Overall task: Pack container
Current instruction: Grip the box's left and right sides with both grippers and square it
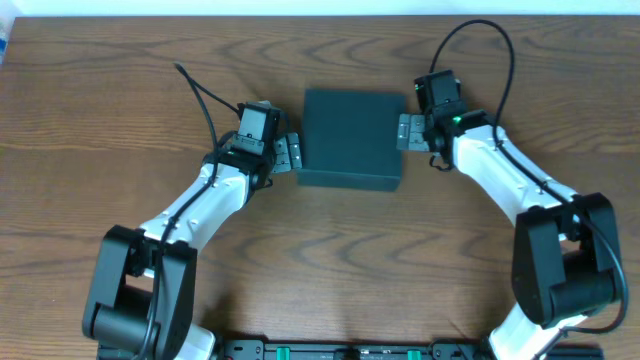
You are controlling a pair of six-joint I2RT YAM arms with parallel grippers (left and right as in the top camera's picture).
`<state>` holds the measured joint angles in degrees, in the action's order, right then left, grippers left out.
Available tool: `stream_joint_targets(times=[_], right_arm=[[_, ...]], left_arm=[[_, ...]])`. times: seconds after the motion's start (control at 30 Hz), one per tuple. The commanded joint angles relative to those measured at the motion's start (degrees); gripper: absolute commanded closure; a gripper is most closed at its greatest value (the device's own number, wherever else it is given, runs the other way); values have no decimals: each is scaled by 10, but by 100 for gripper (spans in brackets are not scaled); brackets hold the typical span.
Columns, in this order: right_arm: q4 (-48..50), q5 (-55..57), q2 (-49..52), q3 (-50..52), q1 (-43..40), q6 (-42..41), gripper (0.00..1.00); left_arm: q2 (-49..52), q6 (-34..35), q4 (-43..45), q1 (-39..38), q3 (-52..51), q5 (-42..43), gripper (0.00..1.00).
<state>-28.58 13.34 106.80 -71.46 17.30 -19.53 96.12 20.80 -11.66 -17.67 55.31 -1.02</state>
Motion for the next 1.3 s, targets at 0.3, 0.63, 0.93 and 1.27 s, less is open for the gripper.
stream_joint_targets(times=[0.3,0.63,0.93,1.27], right_arm=[[2,-118,23,4,68,-24,1],[26,-143,23,4,73,-32,1],[35,-142,23,4,102,-32,1],[17,-138,23,4,110,-53,1]], left_arm=[[-22,7,-40,-15,3,34,5],[-28,16,-62,-15,3,34,5],[-37,8,-62,-15,3,21,4],[-37,-15,-58,-14,3,5,5]])
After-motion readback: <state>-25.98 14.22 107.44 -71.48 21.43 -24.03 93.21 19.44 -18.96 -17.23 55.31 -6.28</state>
